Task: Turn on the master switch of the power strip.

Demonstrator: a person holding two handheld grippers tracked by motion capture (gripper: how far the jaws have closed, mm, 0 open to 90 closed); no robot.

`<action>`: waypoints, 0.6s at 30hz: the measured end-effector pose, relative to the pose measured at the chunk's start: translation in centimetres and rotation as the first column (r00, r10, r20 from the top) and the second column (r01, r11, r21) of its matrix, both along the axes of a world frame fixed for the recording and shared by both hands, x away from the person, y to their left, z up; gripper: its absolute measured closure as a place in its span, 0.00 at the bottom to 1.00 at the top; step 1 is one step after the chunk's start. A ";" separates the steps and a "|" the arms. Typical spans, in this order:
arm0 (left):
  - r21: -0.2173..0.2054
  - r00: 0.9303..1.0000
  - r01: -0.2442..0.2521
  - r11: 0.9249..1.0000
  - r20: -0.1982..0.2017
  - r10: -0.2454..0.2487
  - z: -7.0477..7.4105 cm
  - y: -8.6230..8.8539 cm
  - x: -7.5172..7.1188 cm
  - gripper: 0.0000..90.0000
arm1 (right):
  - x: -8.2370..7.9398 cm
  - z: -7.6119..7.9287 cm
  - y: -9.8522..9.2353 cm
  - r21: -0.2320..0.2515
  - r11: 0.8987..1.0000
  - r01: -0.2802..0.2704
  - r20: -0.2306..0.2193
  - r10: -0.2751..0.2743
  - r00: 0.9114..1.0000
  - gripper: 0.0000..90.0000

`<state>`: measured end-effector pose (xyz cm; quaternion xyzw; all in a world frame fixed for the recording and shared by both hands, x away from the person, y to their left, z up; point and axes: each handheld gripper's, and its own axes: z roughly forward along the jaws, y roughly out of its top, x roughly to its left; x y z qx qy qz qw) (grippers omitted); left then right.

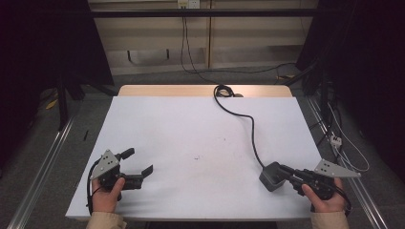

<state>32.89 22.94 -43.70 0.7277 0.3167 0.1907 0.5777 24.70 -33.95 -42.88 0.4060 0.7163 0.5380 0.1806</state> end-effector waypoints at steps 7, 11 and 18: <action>0.000 1.000 0.000 1.000 -0.001 0.000 0.0 0.0 0.0 0.04 | 0.1 -0.1 0.0 0.004 1.000 0.013 0.019 -0.013 1.000 0.71; 0.002 1.000 0.002 1.000 0.000 -0.002 0.0 0.1 0.0 0.04 | 0.1 -0.1 0.0 0.011 1.000 0.023 0.022 -0.024 0.999 0.62; 0.004 1.000 0.002 1.000 0.001 -0.002 0.0 0.1 0.0 0.04 | 0.3 -0.2 0.1 0.012 0.999 0.038 0.005 -0.038 0.999 0.48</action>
